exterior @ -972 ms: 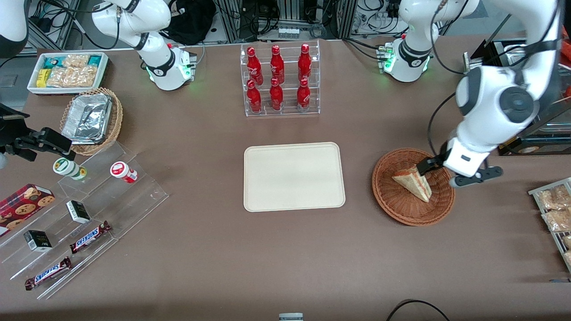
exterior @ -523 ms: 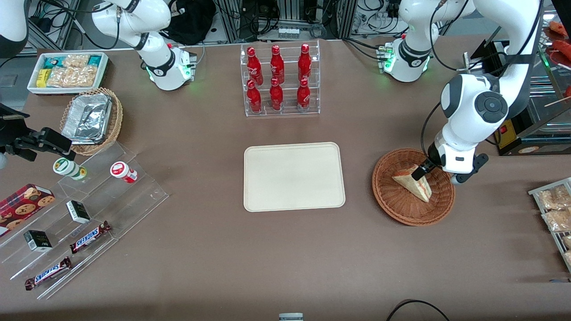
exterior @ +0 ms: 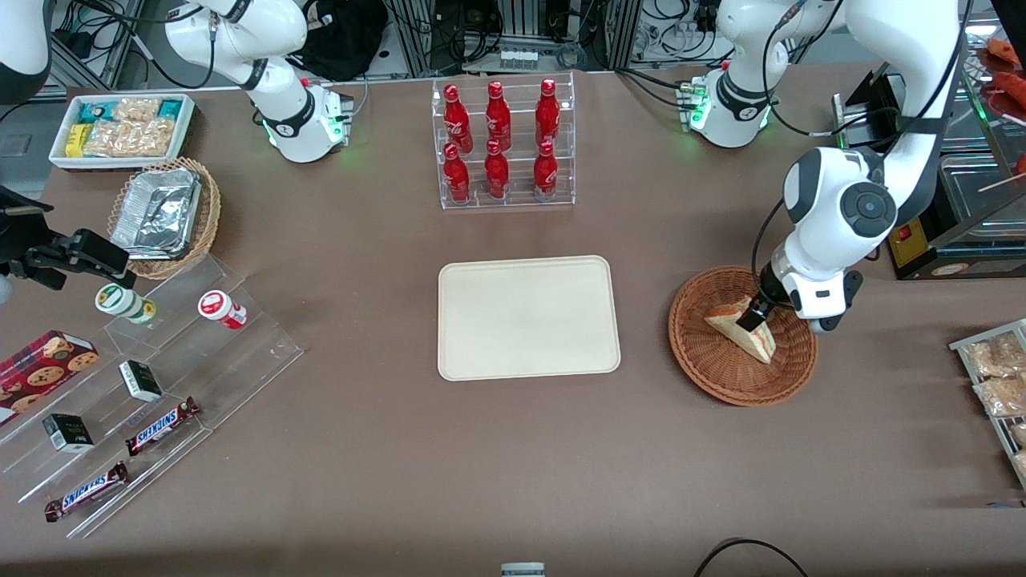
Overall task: Place sandwich from basket to tray
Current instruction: 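Move the left gripper down over the wrapped sandwich in the wicker basket, then close the left gripper on the sandwich and lift it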
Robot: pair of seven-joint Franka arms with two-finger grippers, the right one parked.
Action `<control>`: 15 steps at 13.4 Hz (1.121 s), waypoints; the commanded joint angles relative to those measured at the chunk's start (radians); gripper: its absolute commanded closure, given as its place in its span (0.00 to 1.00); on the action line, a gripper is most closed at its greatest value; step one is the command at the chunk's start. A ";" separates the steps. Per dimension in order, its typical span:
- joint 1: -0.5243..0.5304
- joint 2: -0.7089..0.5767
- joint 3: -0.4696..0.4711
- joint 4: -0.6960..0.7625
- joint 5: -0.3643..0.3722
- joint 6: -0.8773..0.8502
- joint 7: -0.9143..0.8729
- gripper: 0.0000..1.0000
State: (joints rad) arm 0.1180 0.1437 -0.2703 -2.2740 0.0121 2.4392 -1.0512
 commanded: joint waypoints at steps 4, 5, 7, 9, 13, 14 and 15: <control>0.000 0.060 -0.004 -0.006 -0.007 0.061 -0.035 0.00; 0.000 0.069 -0.004 -0.006 -0.007 0.072 -0.036 0.00; 0.000 0.082 -0.004 -0.001 -0.009 0.080 -0.036 0.02; 0.002 0.091 -0.004 0.002 -0.009 0.083 -0.067 0.40; -0.003 0.085 -0.004 0.019 0.006 0.073 -0.070 0.90; -0.003 0.067 -0.004 0.028 0.006 0.061 -0.069 0.90; -0.003 0.044 -0.004 0.053 0.008 0.017 -0.066 0.90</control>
State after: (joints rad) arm 0.1170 0.2286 -0.2709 -2.2540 0.0115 2.5020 -1.0954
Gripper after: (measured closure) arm 0.683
